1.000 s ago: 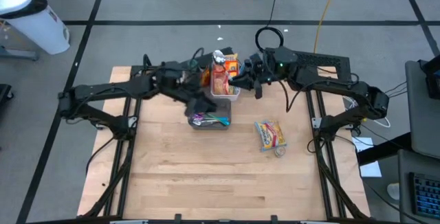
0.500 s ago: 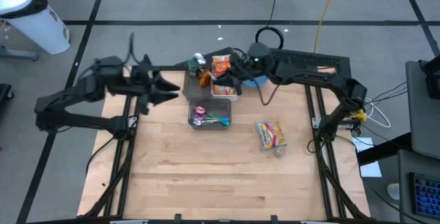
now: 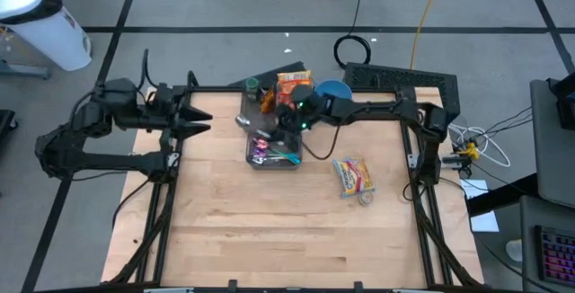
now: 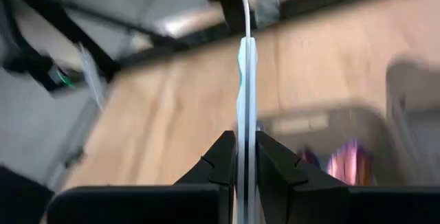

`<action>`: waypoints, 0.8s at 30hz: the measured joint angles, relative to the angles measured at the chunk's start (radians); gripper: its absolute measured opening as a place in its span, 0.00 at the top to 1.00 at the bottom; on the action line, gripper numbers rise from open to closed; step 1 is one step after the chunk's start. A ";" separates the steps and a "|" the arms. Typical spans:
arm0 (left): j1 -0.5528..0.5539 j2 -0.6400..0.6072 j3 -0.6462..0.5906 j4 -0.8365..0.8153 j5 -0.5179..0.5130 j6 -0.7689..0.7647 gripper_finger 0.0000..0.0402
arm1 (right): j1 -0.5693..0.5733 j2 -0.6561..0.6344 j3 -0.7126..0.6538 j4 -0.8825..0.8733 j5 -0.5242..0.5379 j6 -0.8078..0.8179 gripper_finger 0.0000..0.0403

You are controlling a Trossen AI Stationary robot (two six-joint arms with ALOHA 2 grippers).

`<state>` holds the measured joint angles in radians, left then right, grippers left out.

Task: Pick & Place Food Item
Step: Put the blue patterned spoon into the bottom black bin

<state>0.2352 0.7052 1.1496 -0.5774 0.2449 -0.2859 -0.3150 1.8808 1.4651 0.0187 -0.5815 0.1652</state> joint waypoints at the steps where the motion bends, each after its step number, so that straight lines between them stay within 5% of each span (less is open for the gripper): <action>1: 0.000 0.000 0.000 -0.014 -0.004 0.006 0.60 | 0.008 0.004 0.000 -0.036 0.019 -0.025 0.95; 10: 0.000 0.000 0.000 -0.090 -0.006 0.030 0.60 | 0.043 0.056 0.000 -0.157 0.158 -0.159 0.95; 24: 0.000 0.001 0.000 -0.118 -0.011 0.023 0.60 | 0.042 0.068 -0.002 -0.293 0.215 -0.274 0.95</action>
<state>0.2352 0.7060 1.1496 -0.6949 0.2335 -0.2630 -0.2726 1.9489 1.4635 -0.2744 -0.3664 -0.1086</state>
